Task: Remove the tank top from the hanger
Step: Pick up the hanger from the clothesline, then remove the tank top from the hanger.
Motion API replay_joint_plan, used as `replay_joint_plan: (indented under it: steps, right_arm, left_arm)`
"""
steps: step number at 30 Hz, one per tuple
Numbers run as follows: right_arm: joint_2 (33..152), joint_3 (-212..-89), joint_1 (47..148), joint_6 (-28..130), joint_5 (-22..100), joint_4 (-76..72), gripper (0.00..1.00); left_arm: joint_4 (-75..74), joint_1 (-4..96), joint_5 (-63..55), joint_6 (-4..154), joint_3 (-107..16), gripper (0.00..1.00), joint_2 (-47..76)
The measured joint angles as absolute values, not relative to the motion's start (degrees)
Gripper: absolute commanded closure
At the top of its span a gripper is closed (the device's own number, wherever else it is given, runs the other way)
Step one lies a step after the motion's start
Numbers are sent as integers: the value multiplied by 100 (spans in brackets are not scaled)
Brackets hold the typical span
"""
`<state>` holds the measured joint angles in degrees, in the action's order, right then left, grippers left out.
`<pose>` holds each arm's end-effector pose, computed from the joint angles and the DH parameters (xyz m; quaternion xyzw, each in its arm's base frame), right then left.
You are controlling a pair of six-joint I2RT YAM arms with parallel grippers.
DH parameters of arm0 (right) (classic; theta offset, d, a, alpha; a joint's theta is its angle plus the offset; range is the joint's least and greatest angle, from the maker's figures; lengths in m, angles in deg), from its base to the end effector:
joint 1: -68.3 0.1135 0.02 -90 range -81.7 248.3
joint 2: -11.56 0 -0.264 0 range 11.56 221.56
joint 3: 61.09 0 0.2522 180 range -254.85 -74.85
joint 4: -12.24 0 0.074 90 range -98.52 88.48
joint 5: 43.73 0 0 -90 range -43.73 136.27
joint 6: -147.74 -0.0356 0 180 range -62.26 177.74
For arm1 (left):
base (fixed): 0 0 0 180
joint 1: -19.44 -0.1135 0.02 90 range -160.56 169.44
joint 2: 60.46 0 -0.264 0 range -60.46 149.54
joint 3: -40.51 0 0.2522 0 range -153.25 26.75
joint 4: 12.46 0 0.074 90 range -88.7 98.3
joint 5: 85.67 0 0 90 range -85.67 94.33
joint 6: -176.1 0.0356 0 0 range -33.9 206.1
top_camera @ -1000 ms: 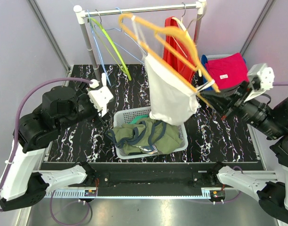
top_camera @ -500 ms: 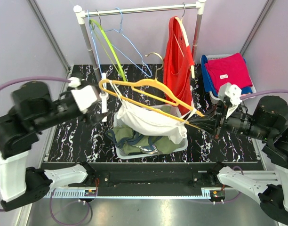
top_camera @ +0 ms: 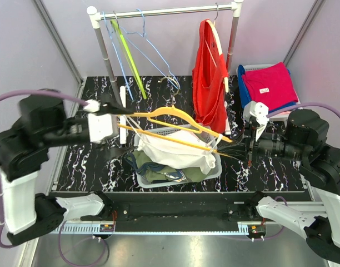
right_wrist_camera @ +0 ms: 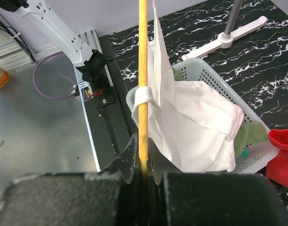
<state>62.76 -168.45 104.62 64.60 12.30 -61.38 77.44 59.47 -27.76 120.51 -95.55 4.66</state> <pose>0.0638 0.0716 0.4977 -0.4444 0.6534 0.3716 0.4873 0.0566 -0.0722 0.5575 0.6010 0.5258 -0.2521 0.5467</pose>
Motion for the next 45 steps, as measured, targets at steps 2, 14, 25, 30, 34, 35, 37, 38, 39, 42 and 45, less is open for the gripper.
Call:
replay_joint_plan:
  steps: [2, 14, 25, 30, 34, 35, 37, 38, 39, 42, 45]
  right_arm:
    - [6319, -16834, 10462, 6473, 1166, -6133, 100]
    - [6426, -16592, 10462, 6580, 893, -6094, 100]
    - [6369, -16338, 10462, 6777, 1016, -5856, 100]
    - [6214, -15899, 10464, 6879, 1433, -5357, 72]
    - [6118, -15483, 10464, 6844, 2106, -4758, 38]
    - [6088, -15405, 10462, 6818, 2285, -4625, 35]
    - [6007, -15206, 10462, 6779, 2642, -4347, 33]
    - [5941, -15092, 10462, 6781, 2886, -4236, 32]
    - [5867, -15016, 10462, 6768, 3068, -4164, 31]
    - [5600, -14906, 10462, 6720, 3529, -4052, 26]
    - [5274, -14898, 10462, 6643, 3968, -3934, 27]
  left_arm:
    - [7654, 5947, -2888, 12126, -9437, 1, 658]
    - [7322, 5938, -3251, 12388, -9109, 36, 1043]
    - [7326, 5905, -3498, 12657, -9092, 69, 1054]
    - [7331, 5899, -3487, 12659, -9085, 79, 1054]
    - [7355, 5892, -3458, 12615, -9083, 90, 1054]
    - [7359, 5896, -3452, 12598, -9083, 95, 1054]
    - [7350, 5907, -3423, 12543, -9063, 99, 1049]
    - [7333, 5912, -3399, 12508, -9024, 100, 1041]
    - [7307, 5912, -3347, 12478, -8985, 100, 1025]
    - [7206, 5912, -3170, 12342, -8897, 100, 1006]
    - [7095, 5912, -3010, 12235, -8843, 100, 1004]
